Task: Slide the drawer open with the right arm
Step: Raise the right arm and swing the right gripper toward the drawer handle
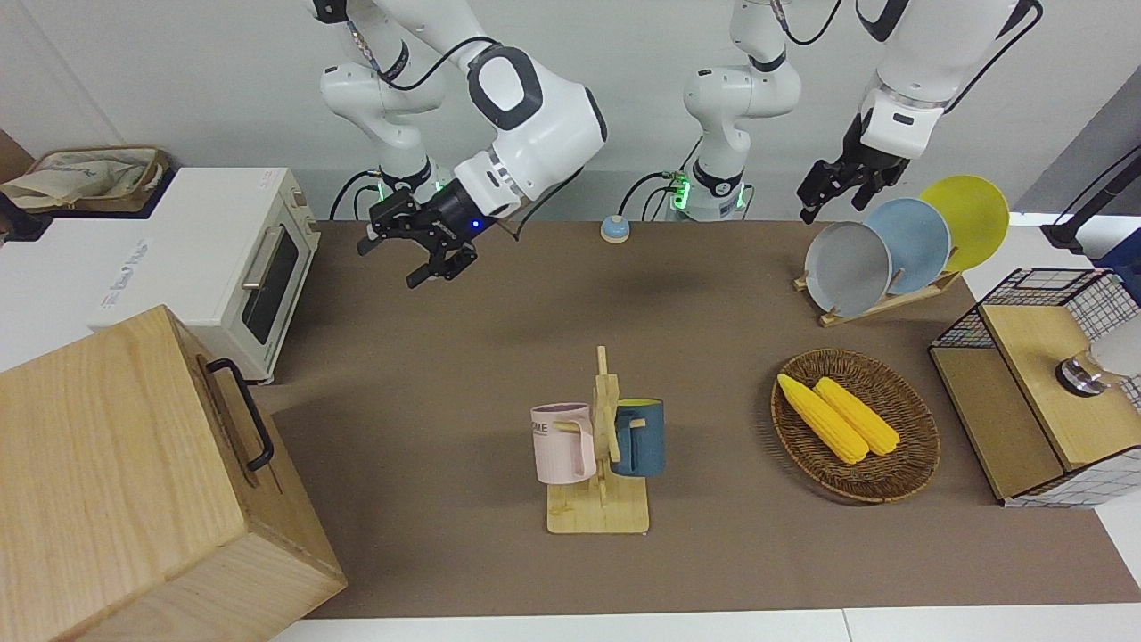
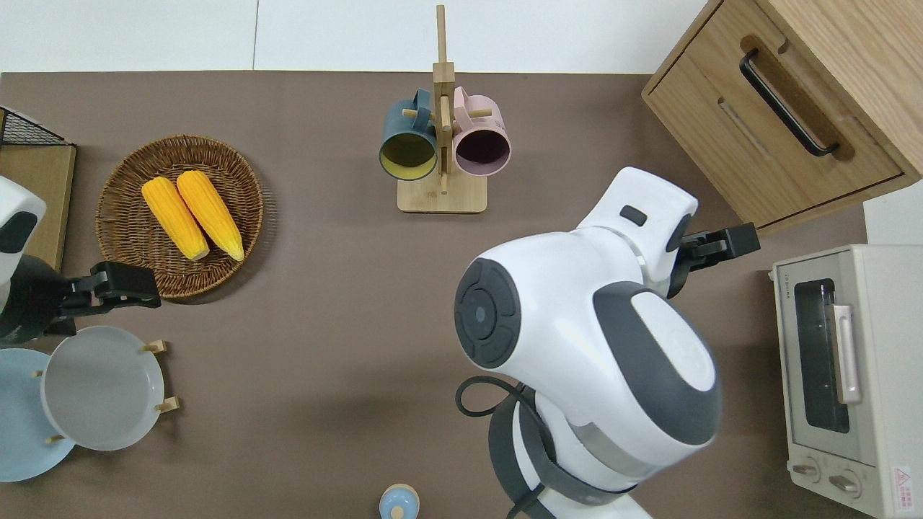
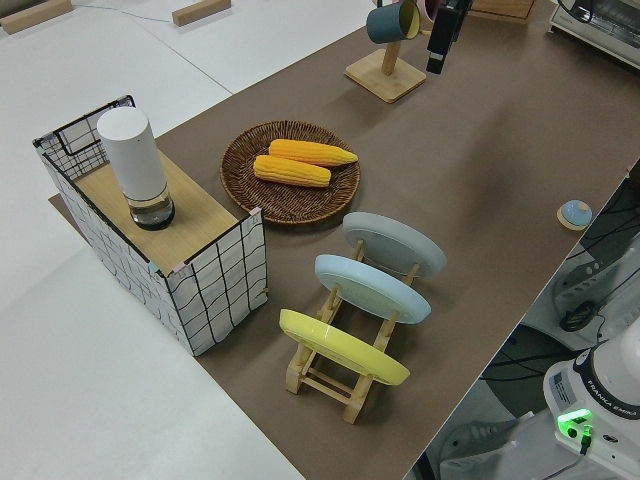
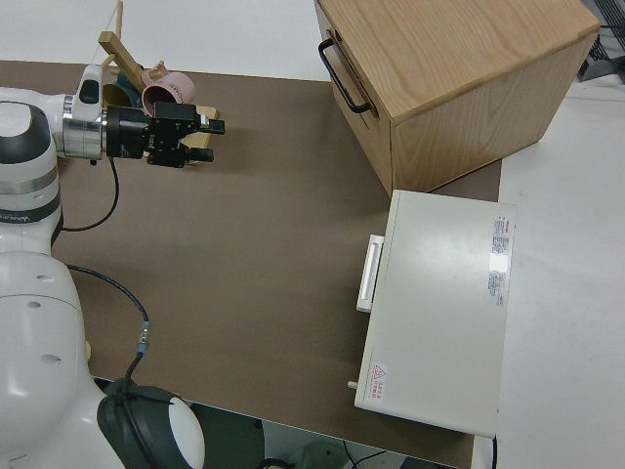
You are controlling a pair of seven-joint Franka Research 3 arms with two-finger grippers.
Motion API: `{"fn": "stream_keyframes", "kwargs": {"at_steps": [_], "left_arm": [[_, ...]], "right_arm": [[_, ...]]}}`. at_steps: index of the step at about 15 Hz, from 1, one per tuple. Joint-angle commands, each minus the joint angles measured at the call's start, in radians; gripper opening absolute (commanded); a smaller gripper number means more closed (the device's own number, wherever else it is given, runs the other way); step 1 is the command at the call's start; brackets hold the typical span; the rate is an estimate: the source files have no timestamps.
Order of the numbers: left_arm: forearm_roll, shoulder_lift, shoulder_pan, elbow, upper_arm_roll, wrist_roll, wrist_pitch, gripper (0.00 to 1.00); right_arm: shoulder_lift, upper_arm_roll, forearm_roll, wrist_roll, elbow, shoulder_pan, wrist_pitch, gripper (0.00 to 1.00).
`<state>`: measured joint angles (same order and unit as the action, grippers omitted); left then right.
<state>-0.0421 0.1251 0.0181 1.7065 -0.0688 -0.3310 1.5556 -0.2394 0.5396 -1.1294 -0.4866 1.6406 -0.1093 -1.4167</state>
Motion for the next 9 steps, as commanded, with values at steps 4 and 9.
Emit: {"fn": "stream_keyframes", "kwargs": {"at_steps": [4, 9], "left_arm": [[-0.001, 0.008, -0.001, -0.004, 0.004, 0.009, -0.015, 0.99], [-0.001, 0.008, -0.001, -0.004, 0.004, 0.009, -0.015, 0.99]], "right_arm": [[-0.076, -0.036, -0.182, -0.069, 0.018, -0.035, -0.01, 0.987], [-0.103, -0.036, -0.219, -0.069, 0.018, -0.029, -0.021, 0.987]]}}
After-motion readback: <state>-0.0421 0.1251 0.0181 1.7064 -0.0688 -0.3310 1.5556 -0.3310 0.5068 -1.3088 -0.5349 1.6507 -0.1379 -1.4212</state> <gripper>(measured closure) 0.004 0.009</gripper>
